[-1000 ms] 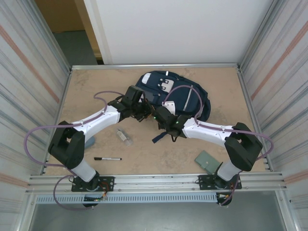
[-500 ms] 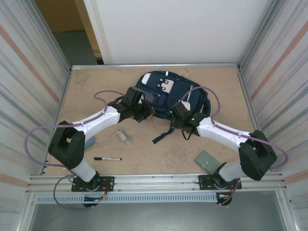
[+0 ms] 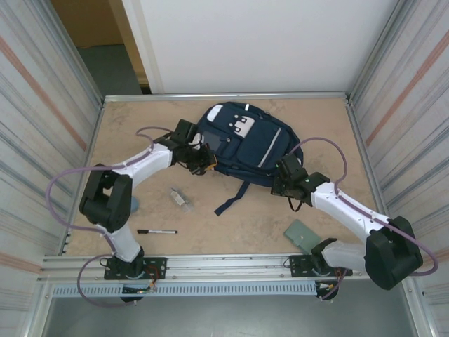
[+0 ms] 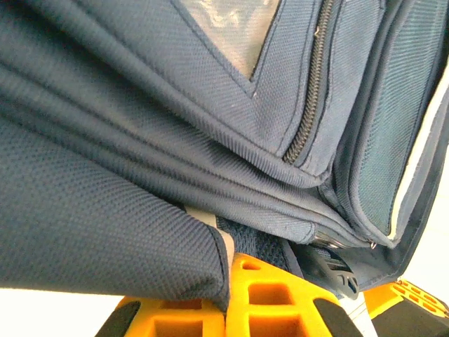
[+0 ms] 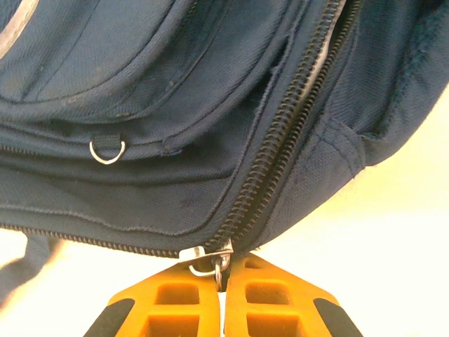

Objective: Pack the student bag

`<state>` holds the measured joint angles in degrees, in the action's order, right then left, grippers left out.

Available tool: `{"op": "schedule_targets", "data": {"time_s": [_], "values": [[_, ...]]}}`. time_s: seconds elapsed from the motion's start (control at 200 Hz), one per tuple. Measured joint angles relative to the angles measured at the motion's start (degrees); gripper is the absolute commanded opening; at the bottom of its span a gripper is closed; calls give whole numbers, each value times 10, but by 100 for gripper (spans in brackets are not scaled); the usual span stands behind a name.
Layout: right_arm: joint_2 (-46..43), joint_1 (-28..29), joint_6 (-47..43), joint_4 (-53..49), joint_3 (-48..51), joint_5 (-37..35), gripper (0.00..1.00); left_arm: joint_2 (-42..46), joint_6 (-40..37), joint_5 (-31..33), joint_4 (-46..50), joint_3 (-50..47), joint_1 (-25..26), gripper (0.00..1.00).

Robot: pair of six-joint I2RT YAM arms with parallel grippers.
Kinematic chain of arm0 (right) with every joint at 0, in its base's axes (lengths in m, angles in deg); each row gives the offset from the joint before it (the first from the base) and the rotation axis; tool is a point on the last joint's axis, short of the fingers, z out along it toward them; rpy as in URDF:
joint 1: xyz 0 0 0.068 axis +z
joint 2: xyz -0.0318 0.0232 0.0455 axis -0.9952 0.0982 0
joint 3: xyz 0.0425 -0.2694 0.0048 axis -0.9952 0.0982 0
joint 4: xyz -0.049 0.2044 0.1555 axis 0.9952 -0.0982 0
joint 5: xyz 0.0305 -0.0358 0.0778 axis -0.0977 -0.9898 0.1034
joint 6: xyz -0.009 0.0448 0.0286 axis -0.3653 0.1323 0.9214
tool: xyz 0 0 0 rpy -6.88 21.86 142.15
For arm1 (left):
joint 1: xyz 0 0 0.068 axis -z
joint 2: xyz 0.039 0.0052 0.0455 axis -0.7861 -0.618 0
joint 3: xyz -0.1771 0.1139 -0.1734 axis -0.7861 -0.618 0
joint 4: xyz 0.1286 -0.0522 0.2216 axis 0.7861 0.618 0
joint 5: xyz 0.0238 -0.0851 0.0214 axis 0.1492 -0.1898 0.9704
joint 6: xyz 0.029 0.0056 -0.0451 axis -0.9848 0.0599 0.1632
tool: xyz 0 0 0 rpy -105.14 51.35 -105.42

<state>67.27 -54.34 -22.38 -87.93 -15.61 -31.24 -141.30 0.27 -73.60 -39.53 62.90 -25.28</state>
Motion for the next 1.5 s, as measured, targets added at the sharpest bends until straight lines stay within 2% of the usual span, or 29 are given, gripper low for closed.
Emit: {"op": "schedule_targets", "data": {"time_s": [0.256, 0.321, 0.396, 0.506, 0.596, 0.682, 0.832, 1.027, 1.183, 1.243, 1.318, 1.443, 1.503], "values": [[30, -4, -59, 8, -2, 102, 0, -71, -37, -25, 49, 83, -42, 0], [56, -2, -63, 18, -13, 136, 0, -92, -38, -30, 54, 111, -59, 10], [87, 10, -63, 33, -34, 167, 0, -111, -41, -33, 60, 136, -79, 16], [134, 34, -58, 46, -70, 194, 0, -113, -53, -27, 64, 146, -105, 36], [171, 56, -45, 58, -102, 220, 0, -75, -49, -12, 44, 102, -115, 46], [204, 78, -35, 72, -134, 245, 0, -10, -43, -7, 32, 22, -110, 49], [263, 105, -26, 93, -188, 284, 0, 57, -21, -8, 16, -70, -77, 49], [296, 116, -15, 121, -196, 325, 0, 57, 18, 4, -33, -113, -12, 50], [299, 116, -12, 124, -196, 345, 0, 49, 54, 29, -70, -135, -3, 46], [299, 116, -13, 121, -196, 348, 0, 46, 60, 43, -77, -136, -3, 41], [299, 116, -14, 115, -196, 349, 0, 46, 60, 64, -85, -136, -4, 30], [295, 116, -21, 93, -195, 348, 0, 36, 35, 98, -76, -114, -9, 22], [286, 115, -27, 83, -190, 347, 0, 29, 25, 106, -75, -103, -16, 12]]}}
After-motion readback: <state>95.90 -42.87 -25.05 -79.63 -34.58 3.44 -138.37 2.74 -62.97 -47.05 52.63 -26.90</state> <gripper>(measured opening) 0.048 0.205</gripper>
